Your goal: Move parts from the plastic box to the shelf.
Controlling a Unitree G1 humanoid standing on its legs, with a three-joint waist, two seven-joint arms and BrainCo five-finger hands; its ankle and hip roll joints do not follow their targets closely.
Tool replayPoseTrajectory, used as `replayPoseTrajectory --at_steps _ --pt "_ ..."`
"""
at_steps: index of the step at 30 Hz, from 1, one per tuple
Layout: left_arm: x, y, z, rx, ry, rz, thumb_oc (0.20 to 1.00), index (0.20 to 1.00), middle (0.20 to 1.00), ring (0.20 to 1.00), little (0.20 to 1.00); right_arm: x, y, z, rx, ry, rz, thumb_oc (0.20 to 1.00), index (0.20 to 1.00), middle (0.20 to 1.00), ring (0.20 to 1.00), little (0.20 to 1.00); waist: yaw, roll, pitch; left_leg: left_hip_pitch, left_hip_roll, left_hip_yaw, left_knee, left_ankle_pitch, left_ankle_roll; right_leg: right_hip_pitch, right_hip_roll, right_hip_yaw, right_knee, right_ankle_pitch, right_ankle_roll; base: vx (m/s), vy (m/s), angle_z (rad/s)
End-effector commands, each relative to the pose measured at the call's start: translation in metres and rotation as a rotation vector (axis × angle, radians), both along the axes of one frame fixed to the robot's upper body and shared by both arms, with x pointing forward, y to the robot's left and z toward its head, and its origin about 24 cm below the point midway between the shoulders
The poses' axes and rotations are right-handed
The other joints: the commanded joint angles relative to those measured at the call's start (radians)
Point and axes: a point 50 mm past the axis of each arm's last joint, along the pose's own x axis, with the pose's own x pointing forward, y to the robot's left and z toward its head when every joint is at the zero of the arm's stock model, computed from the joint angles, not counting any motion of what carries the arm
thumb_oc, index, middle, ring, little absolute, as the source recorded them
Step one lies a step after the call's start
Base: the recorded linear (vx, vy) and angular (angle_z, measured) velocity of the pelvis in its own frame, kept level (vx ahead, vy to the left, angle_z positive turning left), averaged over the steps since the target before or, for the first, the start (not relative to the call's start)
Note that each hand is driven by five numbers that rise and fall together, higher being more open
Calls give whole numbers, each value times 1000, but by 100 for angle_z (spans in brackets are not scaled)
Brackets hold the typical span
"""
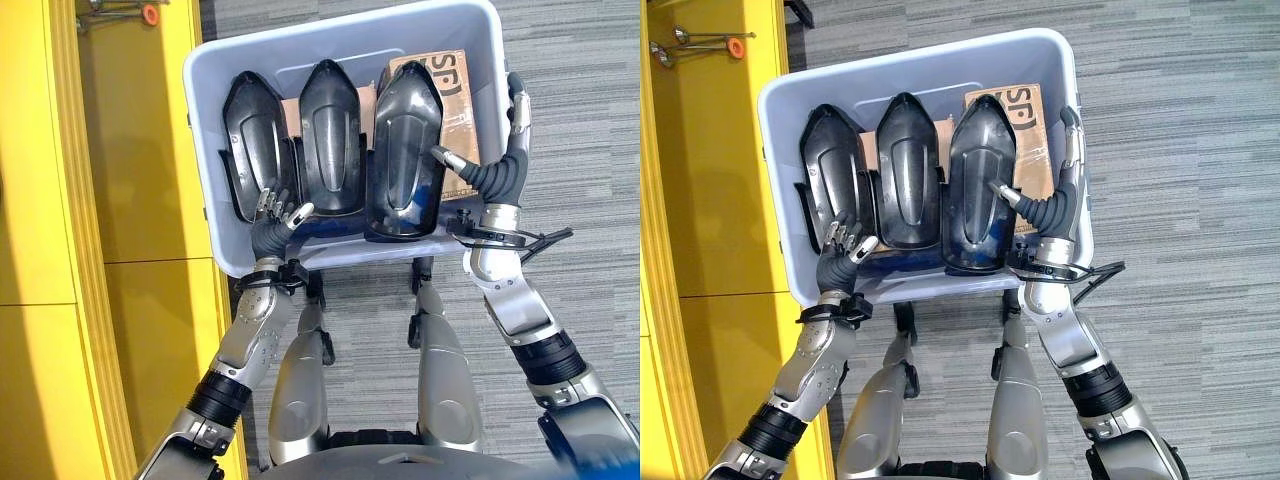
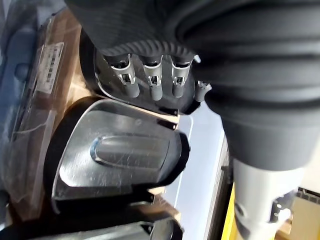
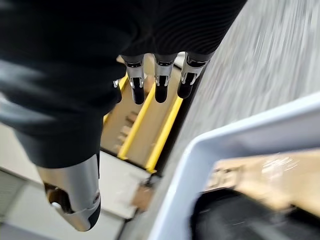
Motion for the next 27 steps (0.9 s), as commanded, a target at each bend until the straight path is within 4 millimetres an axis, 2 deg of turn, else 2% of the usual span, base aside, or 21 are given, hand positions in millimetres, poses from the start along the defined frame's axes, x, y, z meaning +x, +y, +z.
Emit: replayPoseTrajectory --at_steps 1,12,18,27 --pt "-10 7 23 23 -138 25 1000 1000 1000 1000 1000 -4 4 15 6 -86 -11 1000 1000 1000 1000 1000 17 -22 -22 81 -4 -25 6 -73 -12 -65 -52 -11 122 -15 85 0 0 0" --pt "-10 8 21 13 -135 19 1000 1000 1000 1000 1000 8 10 -1 -37 15 0 1000 1000 1000 1000 1000 24 -13 -19 66 -7 -33 6 -70 -10 -77 -56 -18 126 -17 80 0 0 0" --pt "-10 6 22 3 -141 11 1000 1000 1000 1000 1000 26 4 -24 -131 150 -97 1000 1000 1000 1000 1000 34 -4 -10 53 -14 -42 16 -74 -6 -83 -65 -20 139 -25 78 13 -1 1" --pt "-7 2 24 -9 -153 -25 1000 1000 1000 1000 1000 47 2 -46 -184 306 -147 1000 1000 1000 1000 1000 49 7 -1 25 -27 -54 41 -83 1 -96 -77 -22 147 -23 77 3 4 1"
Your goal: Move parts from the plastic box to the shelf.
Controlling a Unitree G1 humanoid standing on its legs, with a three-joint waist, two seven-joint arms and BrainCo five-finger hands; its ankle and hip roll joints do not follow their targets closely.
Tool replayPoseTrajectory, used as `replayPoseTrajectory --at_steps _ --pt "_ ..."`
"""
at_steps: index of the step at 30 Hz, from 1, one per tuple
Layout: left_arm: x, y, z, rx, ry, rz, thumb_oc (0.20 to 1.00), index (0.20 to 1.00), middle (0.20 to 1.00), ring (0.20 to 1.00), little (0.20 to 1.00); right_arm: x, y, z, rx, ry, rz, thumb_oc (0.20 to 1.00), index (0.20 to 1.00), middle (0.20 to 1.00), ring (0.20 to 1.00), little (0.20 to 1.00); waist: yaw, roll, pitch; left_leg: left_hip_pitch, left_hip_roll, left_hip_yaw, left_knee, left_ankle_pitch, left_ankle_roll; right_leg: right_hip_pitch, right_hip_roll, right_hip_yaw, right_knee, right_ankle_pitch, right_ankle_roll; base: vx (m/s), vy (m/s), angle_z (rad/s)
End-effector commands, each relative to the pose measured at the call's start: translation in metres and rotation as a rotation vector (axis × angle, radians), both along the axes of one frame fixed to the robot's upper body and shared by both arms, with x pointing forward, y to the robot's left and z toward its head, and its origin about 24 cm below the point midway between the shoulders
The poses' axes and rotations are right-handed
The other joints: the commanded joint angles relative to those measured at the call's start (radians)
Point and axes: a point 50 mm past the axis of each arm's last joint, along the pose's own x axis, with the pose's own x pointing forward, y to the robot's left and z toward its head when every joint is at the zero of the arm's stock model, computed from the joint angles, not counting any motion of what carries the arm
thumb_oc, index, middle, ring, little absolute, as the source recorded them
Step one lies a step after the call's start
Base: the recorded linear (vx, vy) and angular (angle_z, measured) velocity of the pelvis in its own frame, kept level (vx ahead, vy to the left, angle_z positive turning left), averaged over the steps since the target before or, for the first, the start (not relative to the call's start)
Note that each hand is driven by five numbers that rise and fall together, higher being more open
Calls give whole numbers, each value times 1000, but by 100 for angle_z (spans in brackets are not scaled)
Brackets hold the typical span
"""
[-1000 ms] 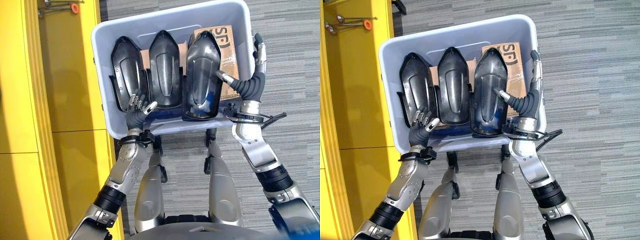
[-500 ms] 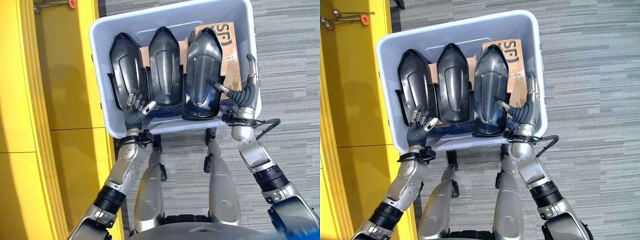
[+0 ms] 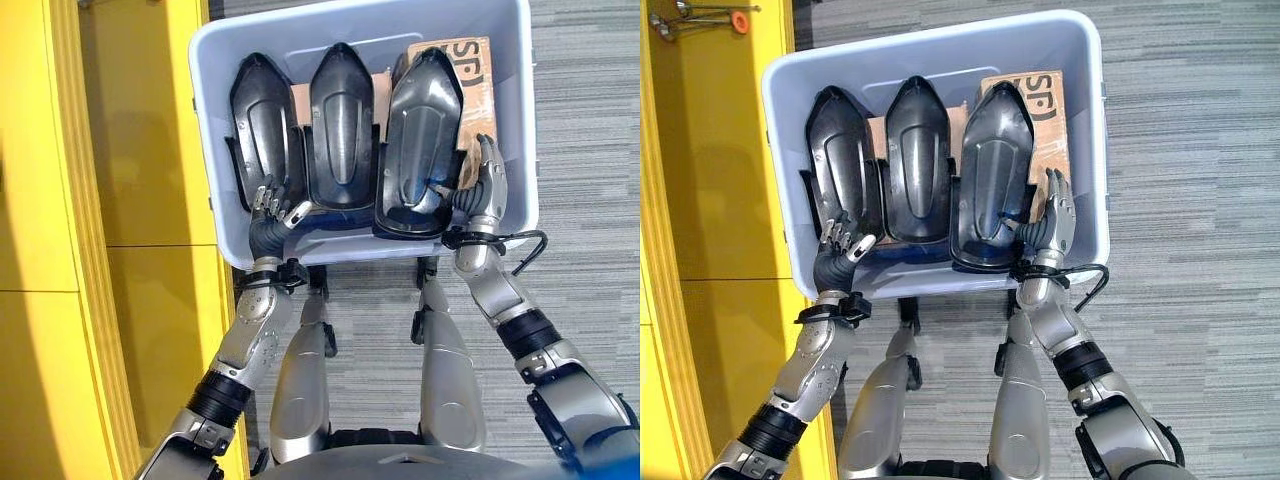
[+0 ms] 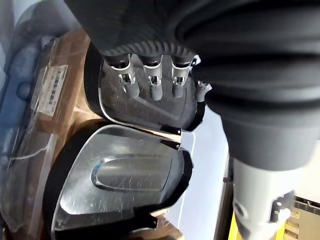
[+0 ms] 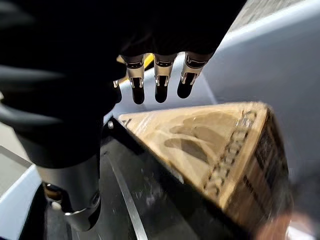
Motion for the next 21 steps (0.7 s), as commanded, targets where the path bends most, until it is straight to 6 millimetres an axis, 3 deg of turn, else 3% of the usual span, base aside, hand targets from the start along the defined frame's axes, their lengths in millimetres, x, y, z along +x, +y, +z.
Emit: replayPoseTrajectory --at_steps 1,8,9,10,21 --pt "-6 2 22 -2 -133 -30 1000 1000 1000 1000 1000 4 11 6 1 -29 19 1000 1000 1000 1000 1000 9 -5 -9 57 -22 -45 41 -86 -3 -67 -72 -16 140 -21 76 0 0 0" --pt "-7 1 21 -7 -131 -65 1000 1000 1000 1000 1000 19 8 -14 -18 132 -12 1000 1000 1000 1000 1000 29 8 -2 41 -31 -55 46 -85 2 -71 -81 -21 141 -18 74 0 15 5" --pt "-7 0 20 -7 -127 -69 1000 1000 1000 1000 1000 20 10 -15 -47 153 6 511 511 511 511 511 31 7 1 42 -32 -56 46 -85 3 -68 -81 -21 142 -19 73 0 11 5" --pt "-7 0 20 -7 -127 -69 1000 1000 1000 1000 1000 20 10 -15 -47 153 6 200 200 200 200 200 31 7 1 42 -32 -56 46 -85 3 -68 -82 -21 142 -19 73 -2 5 4" --pt "-6 4 18 -8 -109 -45 1000 1000 1000 1000 1000 15 17 -7 -104 110 67 200 200 200 200 200 32 -1 -5 63 -37 -63 41 -90 4 -40 -85 -27 135 -21 76 0 1 0"
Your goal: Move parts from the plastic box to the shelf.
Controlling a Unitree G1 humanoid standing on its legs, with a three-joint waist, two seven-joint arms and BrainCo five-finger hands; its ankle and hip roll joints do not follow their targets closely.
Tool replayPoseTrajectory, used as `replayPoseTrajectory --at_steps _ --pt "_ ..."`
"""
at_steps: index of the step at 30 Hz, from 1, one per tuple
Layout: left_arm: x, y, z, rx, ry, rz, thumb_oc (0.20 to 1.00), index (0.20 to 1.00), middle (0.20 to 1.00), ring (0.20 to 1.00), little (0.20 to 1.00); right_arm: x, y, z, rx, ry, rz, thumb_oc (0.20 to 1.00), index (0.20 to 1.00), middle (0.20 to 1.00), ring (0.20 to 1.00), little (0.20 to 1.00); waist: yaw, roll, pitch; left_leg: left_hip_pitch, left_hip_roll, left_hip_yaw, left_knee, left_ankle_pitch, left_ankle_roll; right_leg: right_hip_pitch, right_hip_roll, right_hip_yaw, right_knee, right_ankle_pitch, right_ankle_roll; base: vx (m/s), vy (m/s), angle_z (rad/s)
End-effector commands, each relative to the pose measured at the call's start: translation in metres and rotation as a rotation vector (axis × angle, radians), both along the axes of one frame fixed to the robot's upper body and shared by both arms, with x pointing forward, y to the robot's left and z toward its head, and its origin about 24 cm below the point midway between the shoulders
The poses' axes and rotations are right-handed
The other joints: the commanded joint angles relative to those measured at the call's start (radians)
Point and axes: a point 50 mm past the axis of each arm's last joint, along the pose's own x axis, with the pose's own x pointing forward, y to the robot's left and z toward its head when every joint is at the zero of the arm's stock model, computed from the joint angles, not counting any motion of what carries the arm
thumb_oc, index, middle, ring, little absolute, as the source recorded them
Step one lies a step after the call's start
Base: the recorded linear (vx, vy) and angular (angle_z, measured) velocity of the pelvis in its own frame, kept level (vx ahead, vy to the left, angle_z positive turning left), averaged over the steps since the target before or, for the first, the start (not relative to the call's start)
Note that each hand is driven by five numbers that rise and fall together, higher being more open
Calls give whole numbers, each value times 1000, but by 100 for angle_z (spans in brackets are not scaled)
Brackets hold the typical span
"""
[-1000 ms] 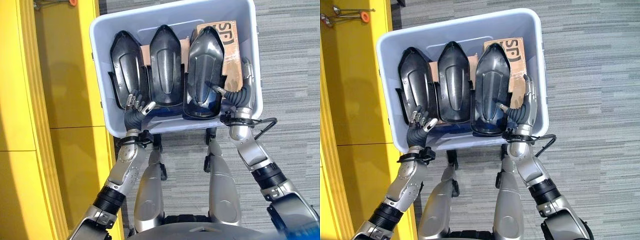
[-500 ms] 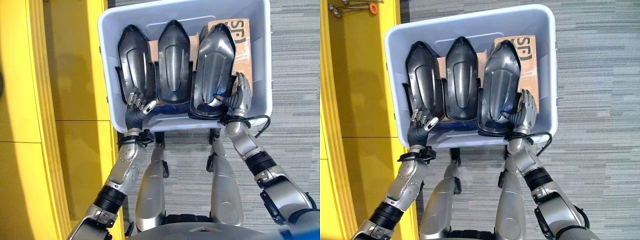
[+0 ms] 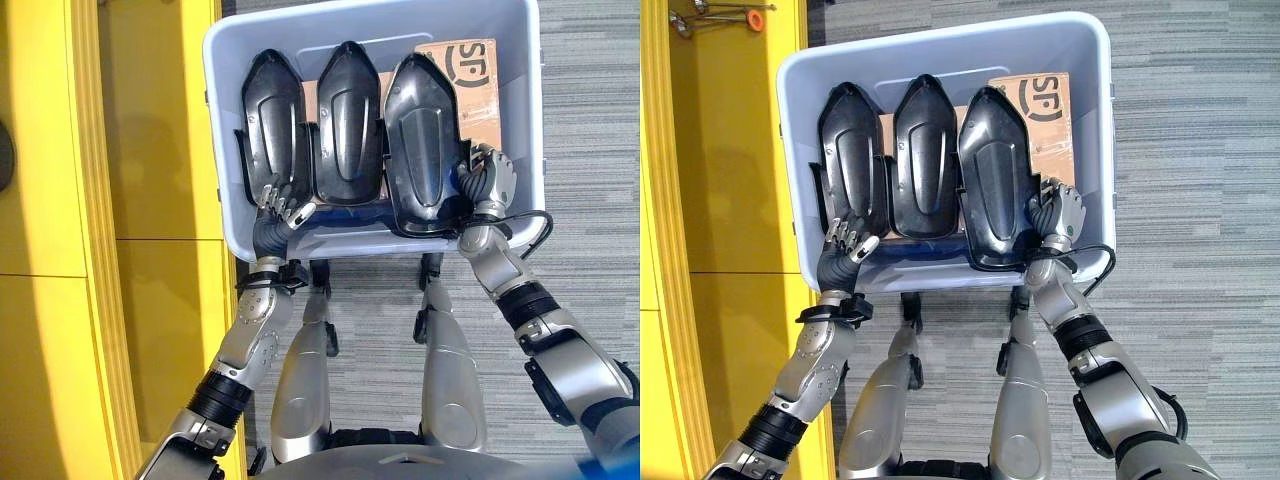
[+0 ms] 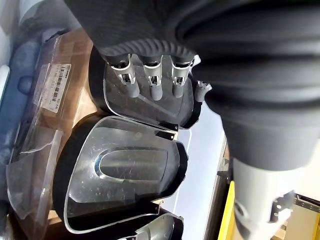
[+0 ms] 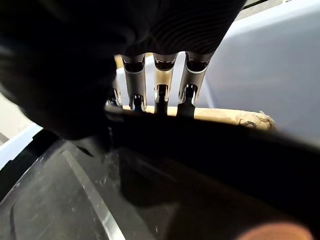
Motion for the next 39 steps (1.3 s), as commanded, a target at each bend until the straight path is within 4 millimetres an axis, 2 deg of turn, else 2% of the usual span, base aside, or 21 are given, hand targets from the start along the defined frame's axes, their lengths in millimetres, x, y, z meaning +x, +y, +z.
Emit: replayPoseTrajectory --at_steps 1,5,8,12,14,15,18,20,24,25,26,31,32,33,34,35,38,39 --pt "-5 6 17 -6 -92 4 1000 1000 1000 1000 1000 -4 26 -12 -15 53 118 200 200 200 200 200 30 -4 -5 69 -25 -40 41 -108 -3 -36 -70 -15 109 -18 73 0 0 0" --pt "-5 7 17 -1 -86 14 1000 1000 1000 1000 1000 -9 24 7 2 -54 123 200 200 200 200 200 26 -18 -17 87 -26 -39 37 -108 -4 -13 -71 -16 94 -10 77 0 0 0" --pt "-5 8 16 0 -79 17 1000 1000 1000 1000 1000 -12 25 14 17 -94 130 200 200 200 200 200 25 -22 -23 96 -25 -38 34 -108 -5 -2 -69 -16 87 -9 78 -4 -2 2" --pt "-7 11 13 3 -67 33 1000 1000 1000 1000 1000 -23 25 36 91 -225 162 200 200 200 200 200 20 -31 -43 120 -23 -37 27 -110 -6 25 -65 -16 77 -8 79 0 0 0" --pt "-7 11 13 3 -66 32 1000 1000 1000 1000 1000 -24 25 35 91 -224 161 200 200 200 200 200 20 -31 -44 120 -23 -37 27 -110 -6 26 -65 -16 76 -7 79 3 -4 2" --pt "-10 15 9 5 -46 42 1000 1000 1000 1000 1000 -34 26 47 186 -306 206 200 200 200 200 200 17 -35 -57 146 -20 -35 23 -114 -10 50 -61 -18 76 -15 77 0 0 0" --pt "-12 17 5 9 -27 47 1000 1000 1000 1000 1000 -40 29 51 236 -333 244 200 200 200 200 200 15 -40 -70 156 -19 -35 21 -111 -10 63 -59 -16 70 -11 76 -2 -13 2" --pt "-17 23 -3 9 7 59 1000 1000 1000 1000 1000 -51 31 60 334 -396 311 200 200 200 200 200 11 -44 -89 190 -10 -34 13 -110 -14 97 -51 -18 60 -15 74 7 -38 3" --pt "-29 38 -19 22 84 84 1000 1000 1000 1000 1000 -66 31 58 438 -393 426 200 200 200 200 200 3 -57 -144 252 11 -28 5 -113 -18 161 -30 -15 36 -21 71 27 -60 -2" --pt "-34 43 -24 26 104 94 1000 1000 1000 1000 1000 -69 26 57 363 -383 424 200 200 200 200 200 2 -58 -167 275 21 -24 5 -115 -20 179 -19 -10 37 -32 68 23 -61 -20" --pt "-34 43 -25 26 105 94 1000 1000 1000 1000 1000 -69 26 57 363 -382 424 200 200 200 200 200 3 -58 -167 276 22 -24 5 -115 -20 180 -18 -10 37 -32 68 18 -55 -15" --pt "-43 54 -34 35 143 121 1000 1000 1000 1000 1000 -77 14 48 350 -335 434 200 200 200 200 200 -2 -41 -206 338 59 -32 5 -115 -22 205 6 -8 128 -102 54 5 -72 -5" --pt "-48 60 -40 41 169 143 1000 1000 1000 1000 1000 -79 11 45 348 -313 448 200 200 200 200 200 -2 -33 -228 359 74 -38 5 -110 -23 217 18 -8 165 -137 42 1 -90 -1" --pt "-48 60 -40 41 170 144 1000 1000 1000 1000 1000 -79 11 45 348 -312 449 200 200 200 200 200 -3 -32 -227 360 75 -39 5 -111 -23 217 18 -9 168 -139 42 -9 -162 2" --pt "-51 65 -46 37 195 163 1000 1000 1000 1000 1000 -78 12 41 345 -284 465 200 200 200 200 200 2 -29 -246 378 93 -46 5 -100 -27 234 32 -14 187 -166 31 -14 -100 1" --pt "-51 65 -46 37 195 163 1000 1000 1000 1000 1000 -78 12 41 345 -284 466 200 200 200 200 200 1 -28 -245 380 94 -47 5 -101 -28 235 33 -15 188 -167 31 -19 -208 1" --pt "-63 72 -59 -1 250 205 1000 1000 1000 1000 1000 -74 22 43 375 -254 547 200 200 200 200 200 35 -18 -279 397 139 -72 5 -29 -48 264 72 -44 208 -204 5 -39 -190 0" --pt "-63 72 -59 -1 251 206 1000 1000 1000 1000 1000 -74 22 43 374 -254 548 200 200 200 200 200 34 -17 -279 396 141 -73 5 -29 -49 265 73 -46 208 -205 4 -38 -136 0"
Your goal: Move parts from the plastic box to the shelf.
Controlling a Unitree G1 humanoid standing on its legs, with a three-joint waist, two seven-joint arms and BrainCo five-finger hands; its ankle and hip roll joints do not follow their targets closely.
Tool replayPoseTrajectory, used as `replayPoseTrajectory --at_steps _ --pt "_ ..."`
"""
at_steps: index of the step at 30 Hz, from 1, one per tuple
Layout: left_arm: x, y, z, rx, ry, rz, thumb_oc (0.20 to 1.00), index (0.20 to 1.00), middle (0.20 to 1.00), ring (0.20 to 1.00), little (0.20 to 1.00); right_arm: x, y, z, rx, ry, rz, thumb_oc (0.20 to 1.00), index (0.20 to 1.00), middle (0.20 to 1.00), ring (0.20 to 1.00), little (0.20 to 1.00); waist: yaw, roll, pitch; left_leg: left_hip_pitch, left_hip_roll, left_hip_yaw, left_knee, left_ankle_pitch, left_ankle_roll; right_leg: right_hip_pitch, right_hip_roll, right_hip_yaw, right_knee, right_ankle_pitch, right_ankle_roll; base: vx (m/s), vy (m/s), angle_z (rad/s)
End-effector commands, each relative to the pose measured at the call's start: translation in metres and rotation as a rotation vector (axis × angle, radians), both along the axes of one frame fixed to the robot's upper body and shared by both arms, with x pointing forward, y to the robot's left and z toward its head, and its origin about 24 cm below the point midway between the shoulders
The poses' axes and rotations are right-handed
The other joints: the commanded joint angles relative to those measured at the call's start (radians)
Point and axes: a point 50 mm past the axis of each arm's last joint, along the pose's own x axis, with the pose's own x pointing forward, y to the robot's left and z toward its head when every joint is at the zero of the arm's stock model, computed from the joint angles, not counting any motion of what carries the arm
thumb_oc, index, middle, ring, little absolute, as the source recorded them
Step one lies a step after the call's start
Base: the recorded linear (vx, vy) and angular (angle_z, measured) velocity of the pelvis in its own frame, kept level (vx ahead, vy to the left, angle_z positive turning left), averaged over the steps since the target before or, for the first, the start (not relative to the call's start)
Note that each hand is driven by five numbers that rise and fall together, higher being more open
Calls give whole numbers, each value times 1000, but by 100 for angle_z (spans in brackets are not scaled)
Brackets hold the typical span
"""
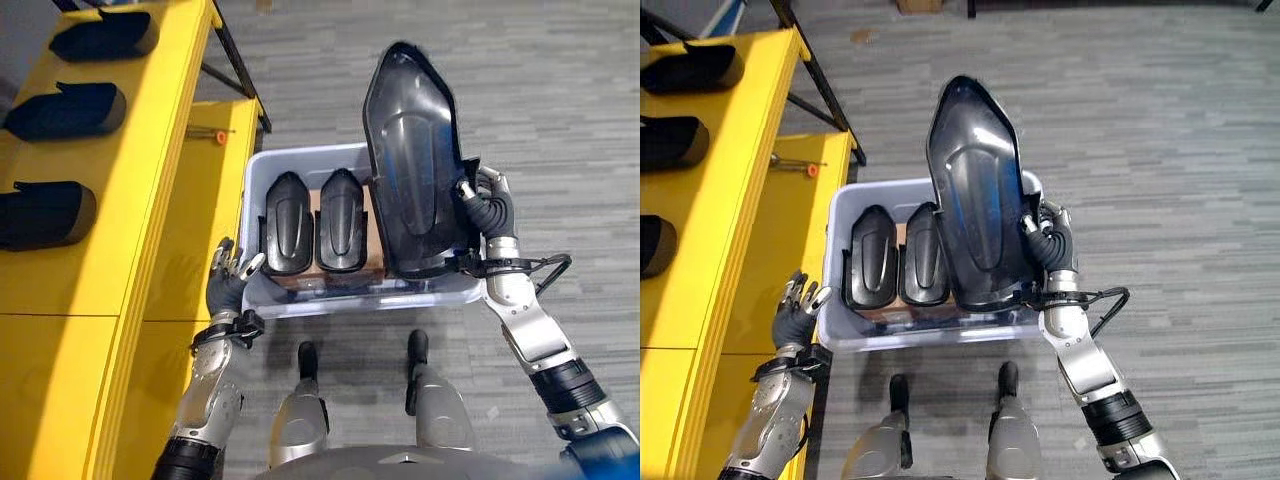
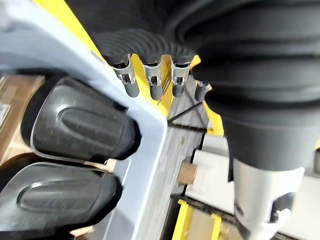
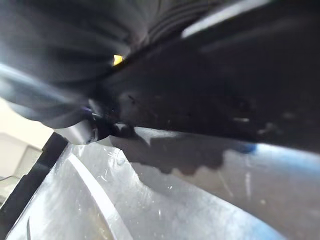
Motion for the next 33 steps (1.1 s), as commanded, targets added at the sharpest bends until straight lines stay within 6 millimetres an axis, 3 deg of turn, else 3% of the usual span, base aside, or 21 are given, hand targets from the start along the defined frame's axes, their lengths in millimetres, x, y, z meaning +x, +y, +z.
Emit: replayPoseTrajectory --at_steps 1,2,3,5,7,8,11,12,13,14,18,19,21,28,33 --pt "-1 4 8 36 -47 -31 1000 1000 1000 1000 1000 1 17 39 78 -194 134 200 200 200 200 200 47 -4 -63 62 62 -72 2 63 -40 -42 10 -29 157 -117 26 -79 -184 5" --pt "-4 3 4 21 -30 -24 1000 1000 1000 1000 1000 4 20 41 74 -196 144 200 200 200 200 200 73 -1 -76 31 72 -98 2 139 -67 -19 19 -56 134 -121 18 -79 -183 11" --pt "-4 3 4 21 -30 -23 1000 1000 1000 1000 1000 4 20 41 74 -196 144 200 200 200 200 200 68 0 -77 28 73 -104 2 140 -68 -18 20 -61 130 -120 17 -101 -198 27" --pt "-3 1 1 9 -24 -32 1000 1000 1000 1000 1000 7 11 47 52 -218 104 200 200 200 200 200 90 -2 -83 -45 54 -124 2 257 -80 27 3 -136 77 -118 0 -146 -195 98" --pt "-1 0 0 14 -16 -46 1000 1000 1000 1000 1000 6 3 48 28 -228 70 200 200 200 200 200 80 -18 -84 -21 47 -36 5 218 -51 53 -15 -185 40 -104 -7 -185 -187 168" --pt "-1 -1 0 18 -17 -58 1000 1000 1000 1000 1000 2 -5 41 29 -207 39 200 200 200 200 200 70 -24 -89 20 54 25 38 172 -37 72 -35 -229 32 -100 -11 -177 -93 182" --pt "4 -7 1 14 -17 -90 1000 1000 1000 1000 1000 -12 -28 17 76 -128 -63 200 200 200 200 200 13 -21 -125 109 106 176 43 120 -56 107 -92 -337 59 -114 12 -15 28 153" --pt "4 -8 0 14 -15 -92 1000 1000 1000 1000 1000 -13 -28 17 76 -127 -63 200 200 200 200 200 13 -21 -126 111 105 175 42 118 -55 109 -93 -338 59 -114 13 54 148 186" --pt "3 -11 -1 16 -11 -111 1000 1000 1000 1000 1000 -21 -38 9 93 -97 -101 200 200 200 200 200 0 -11 -137 89 75 185 12 66 -45 131 -126 -365 62 -93 34 63 174 192" --pt "3 -11 -2 16 -4 -111 1000 1000 1000 1000 1000 -23 -42 7 99 -90 -117 200 200 200 200 200 -4 -10 -142 85 67 203 11 48 -38 136 -143 -375 67 -85 41 96 248 130" --pt "0 -9 -2 27 0 -116 1000 1000 1000 1000 1000 -27 -45 1 116 -67 -134 200 200 200 200 200 4 -9 -148 89 43 204 11 12 -25 159 -179 -393 69 -72 57 55 151 36" --pt "0 -6 0 44 -5 -110 1000 1000 1000 1000 1000 -28 -45 -3 132 -55 -143 200 200 200 200 200 13 -17 -145 87 20 202 14 -2 -15 186 -208 -411 52 -42 74 37 129 -15" --pt "-1 -4 1 51 -7 -103 1000 1000 1000 1000 1000 -28 -44 -5 141 -47 -139 200 200 200 200 200 20 -21 -142 84 8 194 21 -11 -9 191 -219 -415 46 -27 80 55 180 15" --pt "-9 11 2 58 -4 -24 1000 1000 1000 1000 1000 -25 -35 -8 133 -17 -88 200 200 200 200 200 81 -81 -118 19 -96 157 42 -65 39 239 -290 -477 -34 116 154 39 188 27" --pt "-11 18 3 67 -3 2 1000 1000 1000 1000 1000 -23 -29 -8 148 -6 -62 200 200 200 200 200 127 -115 -101 -49 -162 103 66 -94 75 238 -320 -490 -47 184 176 23 208 55"
